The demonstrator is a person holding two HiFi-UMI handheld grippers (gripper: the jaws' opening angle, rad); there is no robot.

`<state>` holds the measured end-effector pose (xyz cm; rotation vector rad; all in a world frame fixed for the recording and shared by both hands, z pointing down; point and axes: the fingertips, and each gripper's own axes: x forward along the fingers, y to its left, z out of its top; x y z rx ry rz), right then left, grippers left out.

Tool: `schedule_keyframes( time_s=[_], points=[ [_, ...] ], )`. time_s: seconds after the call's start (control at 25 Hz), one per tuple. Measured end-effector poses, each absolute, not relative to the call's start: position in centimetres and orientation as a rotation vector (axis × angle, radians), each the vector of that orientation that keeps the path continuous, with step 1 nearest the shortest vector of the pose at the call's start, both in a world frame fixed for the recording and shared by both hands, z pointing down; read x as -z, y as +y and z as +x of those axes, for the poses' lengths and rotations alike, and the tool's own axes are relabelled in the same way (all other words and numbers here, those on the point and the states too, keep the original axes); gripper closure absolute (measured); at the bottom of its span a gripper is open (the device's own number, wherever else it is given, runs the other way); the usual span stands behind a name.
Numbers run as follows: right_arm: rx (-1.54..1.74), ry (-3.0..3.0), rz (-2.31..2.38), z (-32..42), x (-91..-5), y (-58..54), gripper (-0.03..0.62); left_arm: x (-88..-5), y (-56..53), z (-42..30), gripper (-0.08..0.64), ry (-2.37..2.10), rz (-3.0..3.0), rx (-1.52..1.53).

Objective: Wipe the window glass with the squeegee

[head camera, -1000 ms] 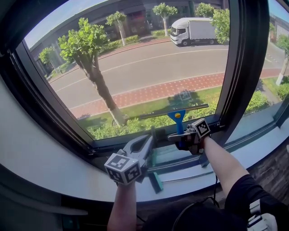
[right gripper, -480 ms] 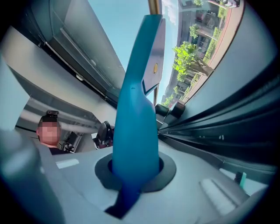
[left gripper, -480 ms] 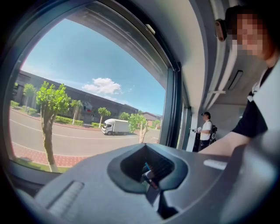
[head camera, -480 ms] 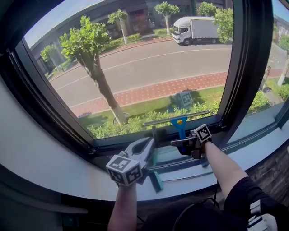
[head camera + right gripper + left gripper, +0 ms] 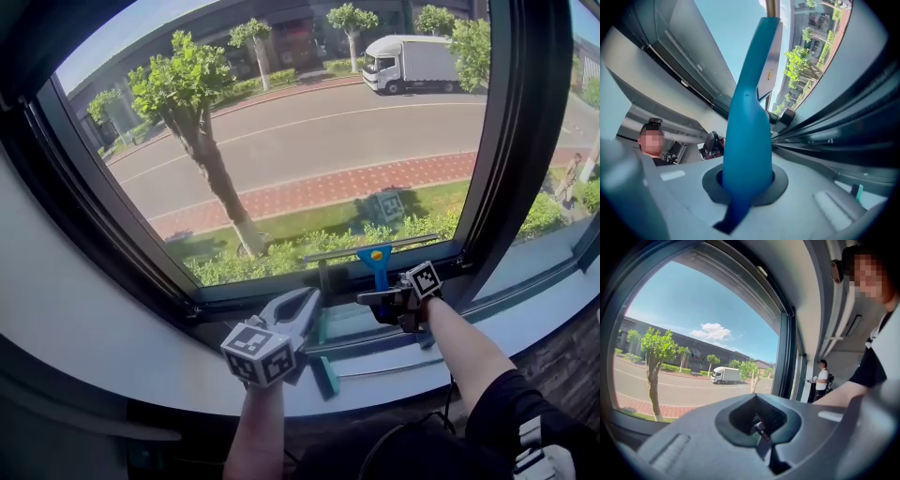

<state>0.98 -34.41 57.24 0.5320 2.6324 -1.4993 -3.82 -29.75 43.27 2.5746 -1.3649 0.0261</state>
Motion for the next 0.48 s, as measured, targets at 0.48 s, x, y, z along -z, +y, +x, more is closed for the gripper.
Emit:
schedule_keyframes(
  time_s=[0.48],
  points=[
    [1.401,2.681,0.516,0.9,-54.7,-34.2,0.588,-42.4,-28.5,-5.3,0.557,-1.368,2.593,-0.03]
  ],
)
